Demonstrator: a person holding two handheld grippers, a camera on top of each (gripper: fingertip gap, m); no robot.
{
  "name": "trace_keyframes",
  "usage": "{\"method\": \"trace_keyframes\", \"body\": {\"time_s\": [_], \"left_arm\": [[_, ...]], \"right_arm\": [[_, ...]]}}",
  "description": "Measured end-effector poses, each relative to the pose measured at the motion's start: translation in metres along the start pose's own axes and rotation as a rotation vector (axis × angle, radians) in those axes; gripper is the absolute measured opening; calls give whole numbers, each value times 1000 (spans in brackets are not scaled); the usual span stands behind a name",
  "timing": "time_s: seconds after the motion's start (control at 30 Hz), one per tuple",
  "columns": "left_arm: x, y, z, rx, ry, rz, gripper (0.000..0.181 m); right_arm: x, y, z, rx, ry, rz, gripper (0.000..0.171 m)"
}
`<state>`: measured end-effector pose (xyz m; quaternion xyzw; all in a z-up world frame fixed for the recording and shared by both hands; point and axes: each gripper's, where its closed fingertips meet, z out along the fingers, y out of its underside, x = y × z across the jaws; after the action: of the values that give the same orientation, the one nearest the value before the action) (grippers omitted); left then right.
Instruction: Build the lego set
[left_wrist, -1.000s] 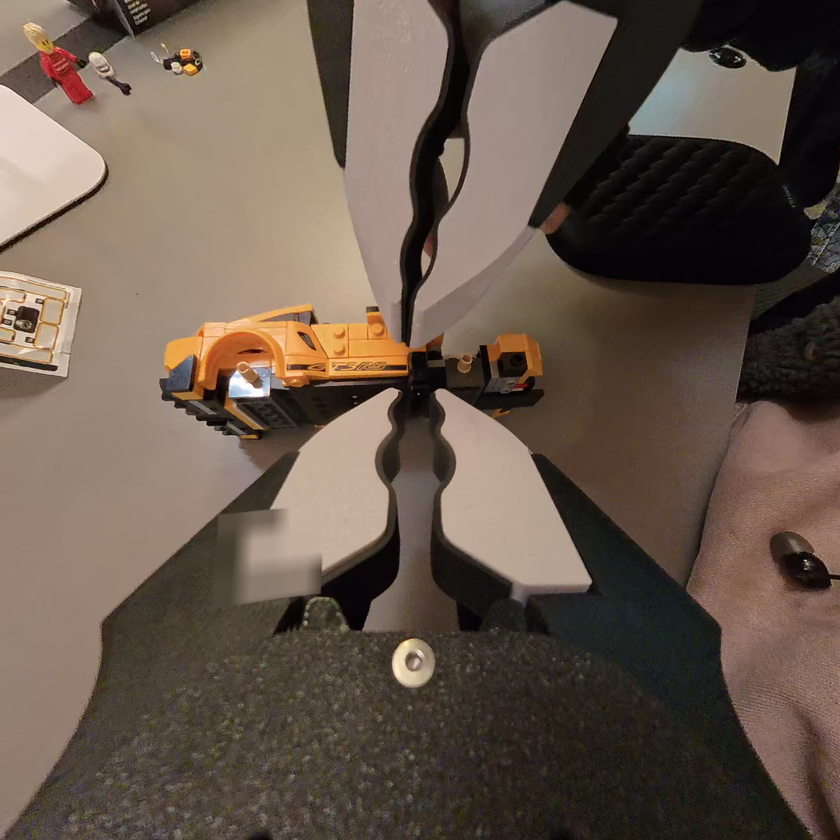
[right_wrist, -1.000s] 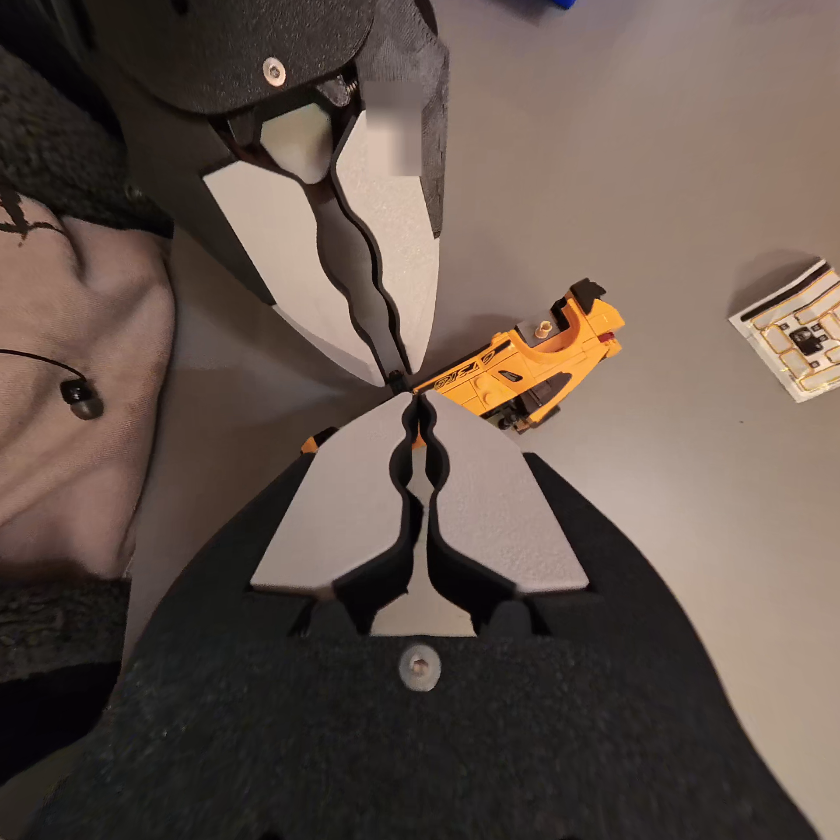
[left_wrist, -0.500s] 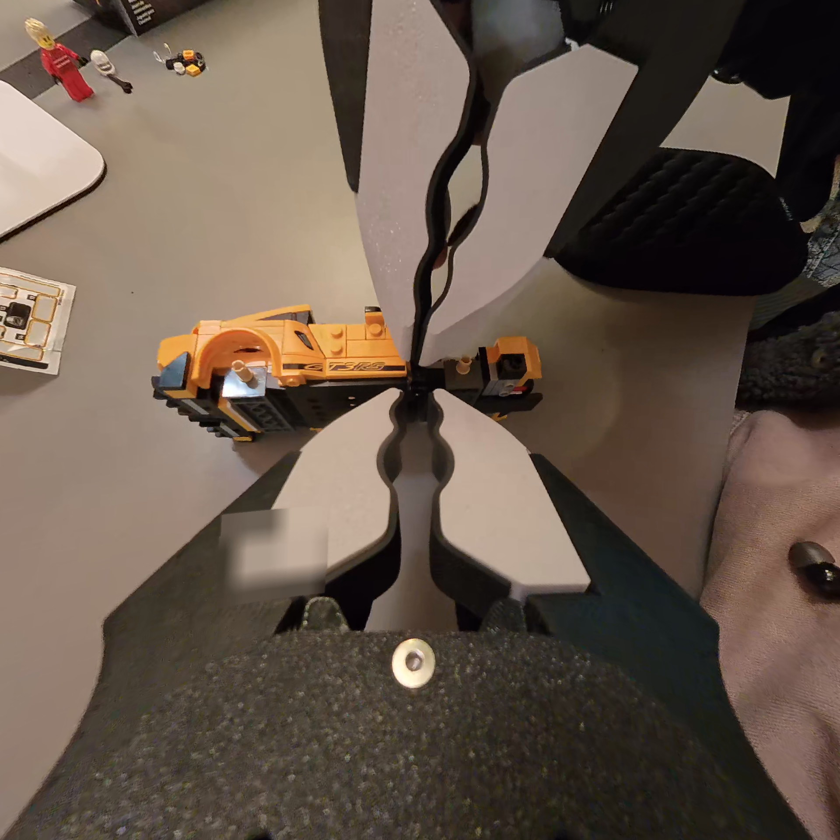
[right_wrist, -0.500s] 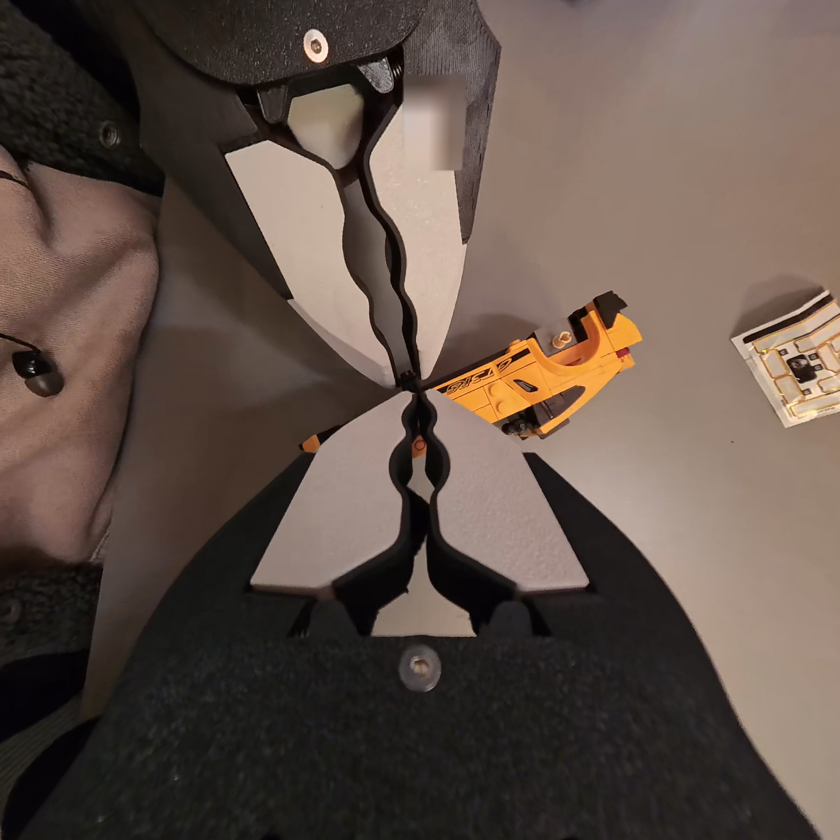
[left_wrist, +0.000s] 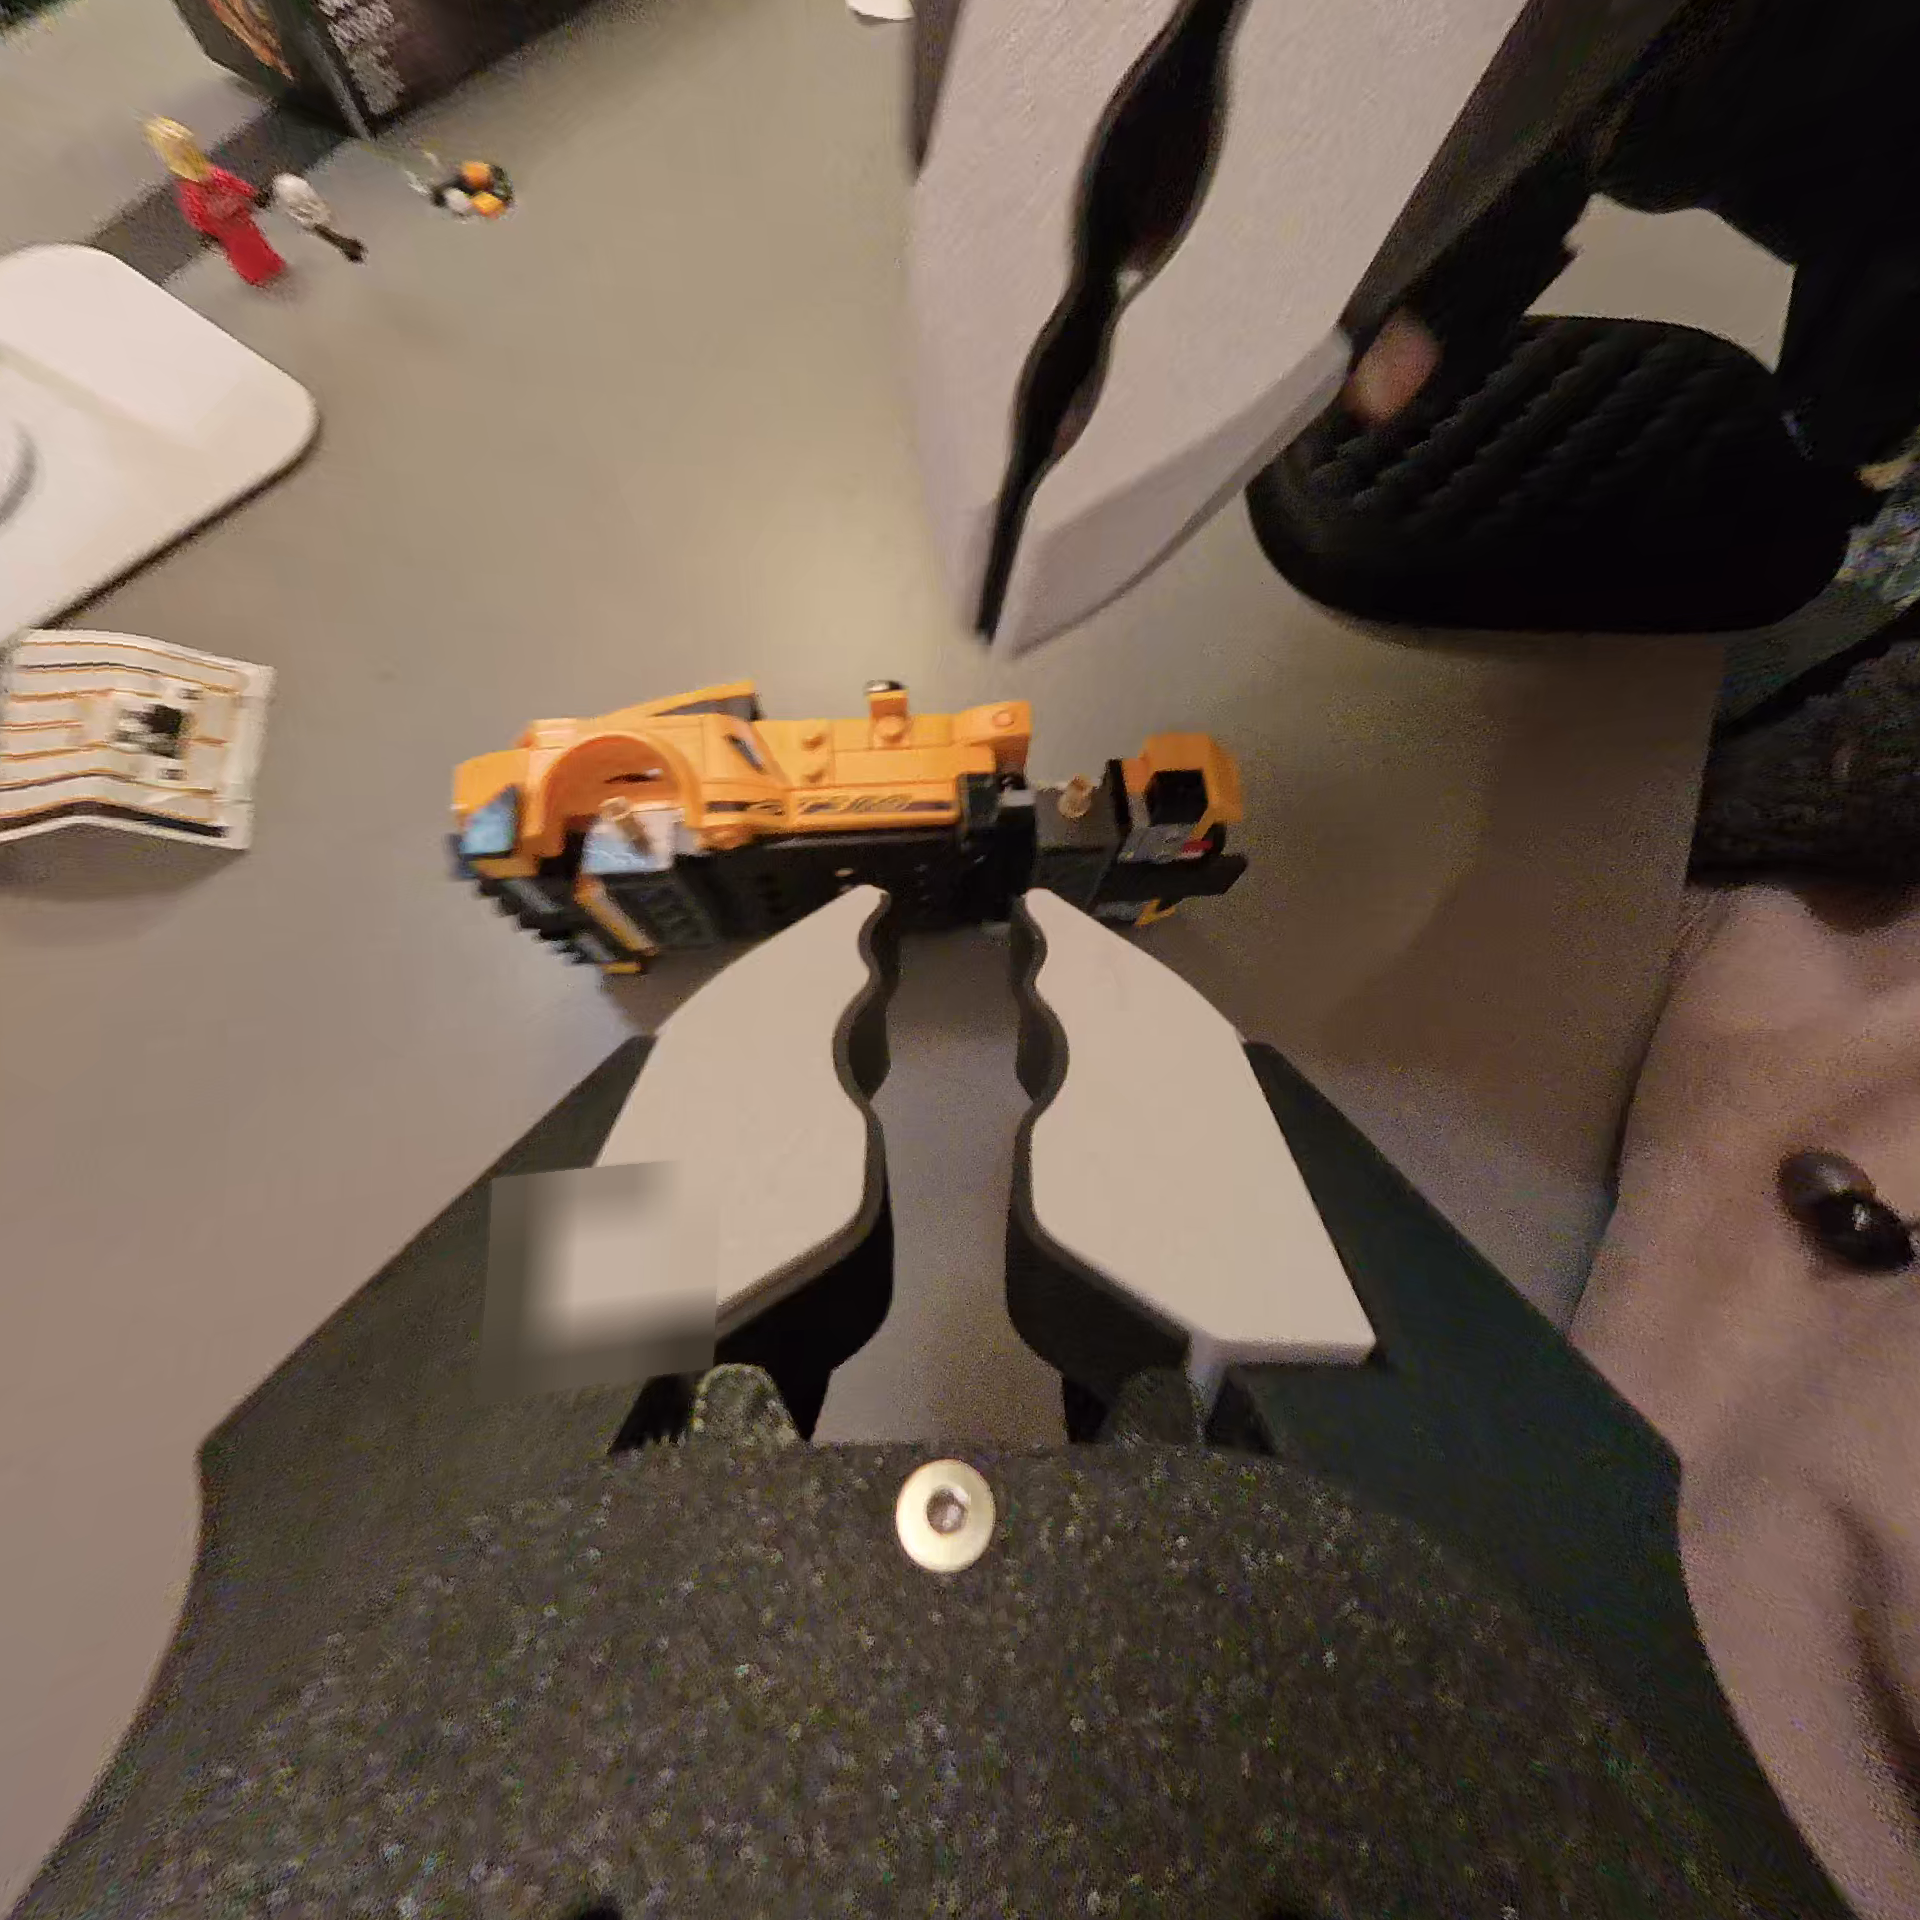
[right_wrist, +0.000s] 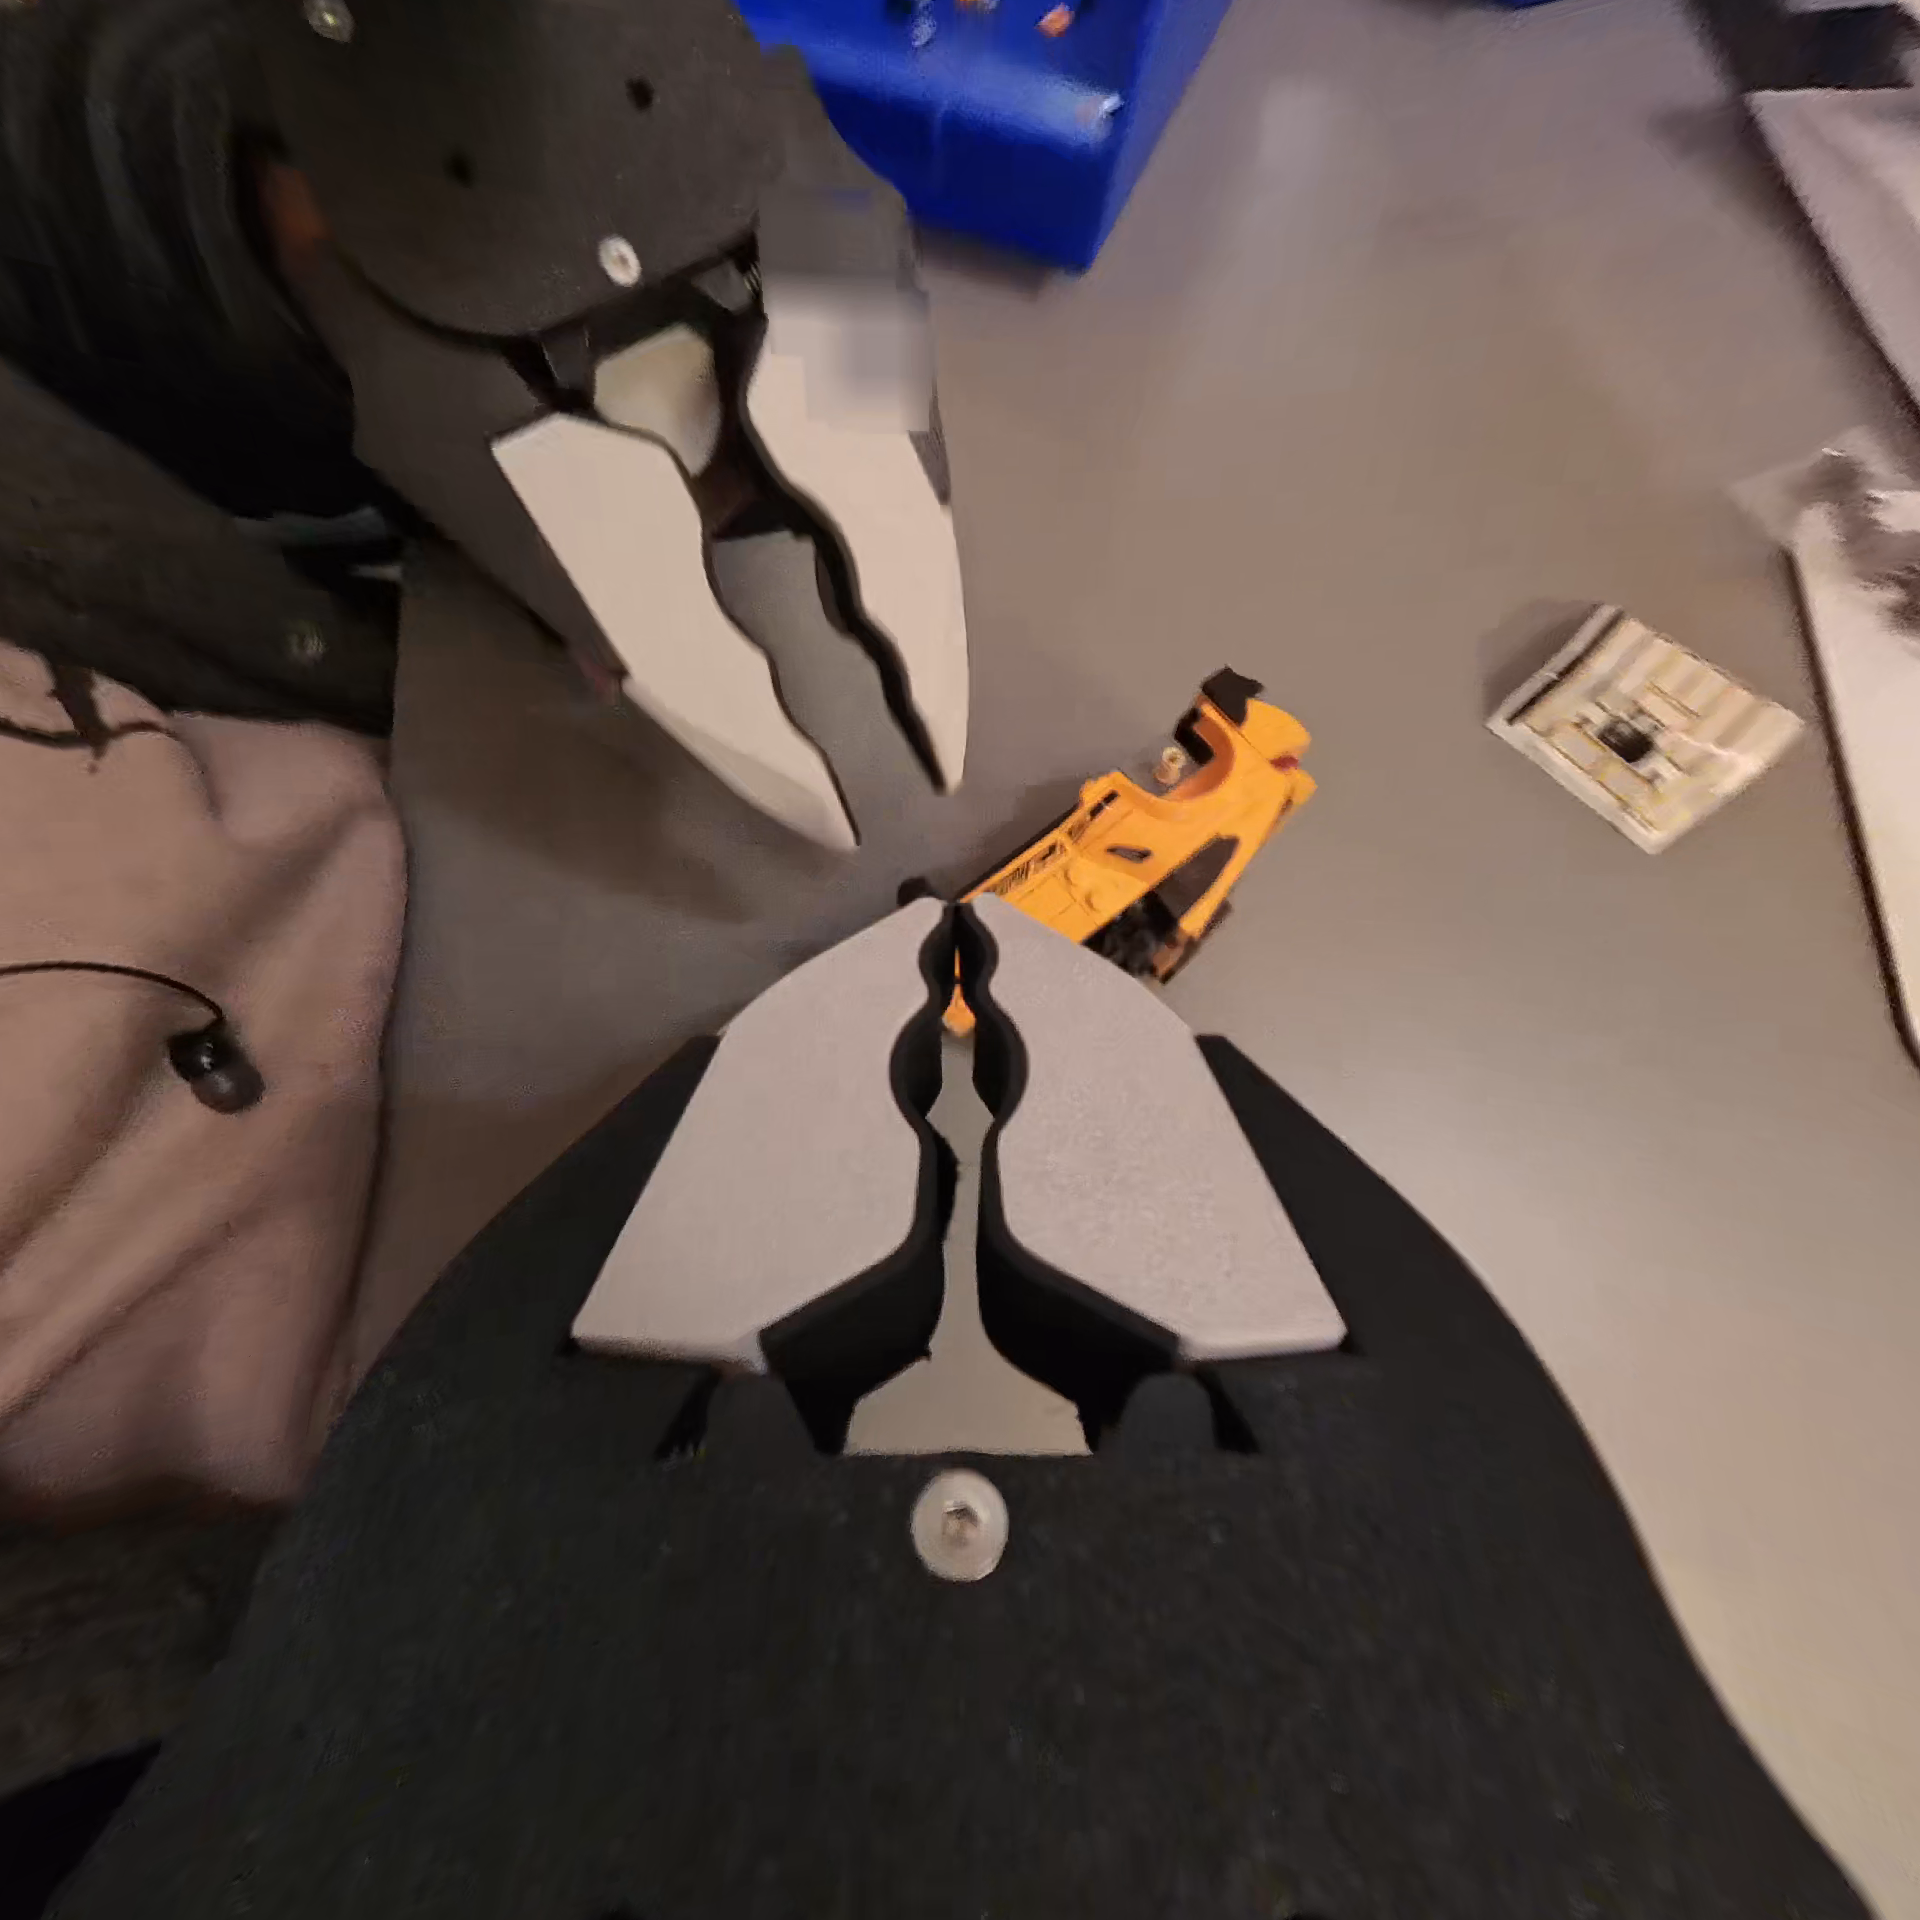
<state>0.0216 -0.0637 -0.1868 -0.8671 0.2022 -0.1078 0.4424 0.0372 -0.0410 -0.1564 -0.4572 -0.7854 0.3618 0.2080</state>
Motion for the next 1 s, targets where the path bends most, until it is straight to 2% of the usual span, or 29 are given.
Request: {"method": "trace_keyframes", "body": {"time_s": [0.03, 0.07, 0.1, 0.17, 0.23, 0.33, 0.43, 0.5, 0.67, 0.83, 0.9, 1.0], "left_arm": [[-6, 2, -7, -13, -19, 18, 23], [-15, 5, -14, -34, -43, 41, 26], [-27, 7, -21, -53, -77, 67, 27], [-51, 13, -30, -83, -119, 101, 28], [-67, 17, -29, -93, -88, 96, 32], [-89, 24, -11, -103, -30, 92, 37], [-99, 36, 9, -143, 20, 108, 42], [-91, 42, 15, -139, 74, 96, 41], [-74, 40, 7, -88, 135, 140, 35], [-73, 52, 6, -137, 155, 136, 41], [-75, 53, 5, -141, 147, 122, 42], [-80, 45, 1, -101, 118, 116, 47]], "right_arm": [[-2, 4, -5, 9, 36, 32, 27], [-8, 15, -7, -24, 55, 62, 46], [-15, 25, -7, -39, 68, 92, 55], [-29, 39, -4, -22, 102, 175, 63], [-37, 58, 7, -64, 166, 233, 69], [-40, 60, 26, -35, 233, 287, 61], [-30, 58, 34, -58, 306, 207, 34], [-24, 58, 33, -79, 324, 129, 32], [11, 65, 18, -182, 475, -306, 24], [44, 71, 17, -256, 632, -823, 24], [50, 73, 19, -251, 641, -932, 25], [56, 77, 22, -266, 601, -985, 26]]}}
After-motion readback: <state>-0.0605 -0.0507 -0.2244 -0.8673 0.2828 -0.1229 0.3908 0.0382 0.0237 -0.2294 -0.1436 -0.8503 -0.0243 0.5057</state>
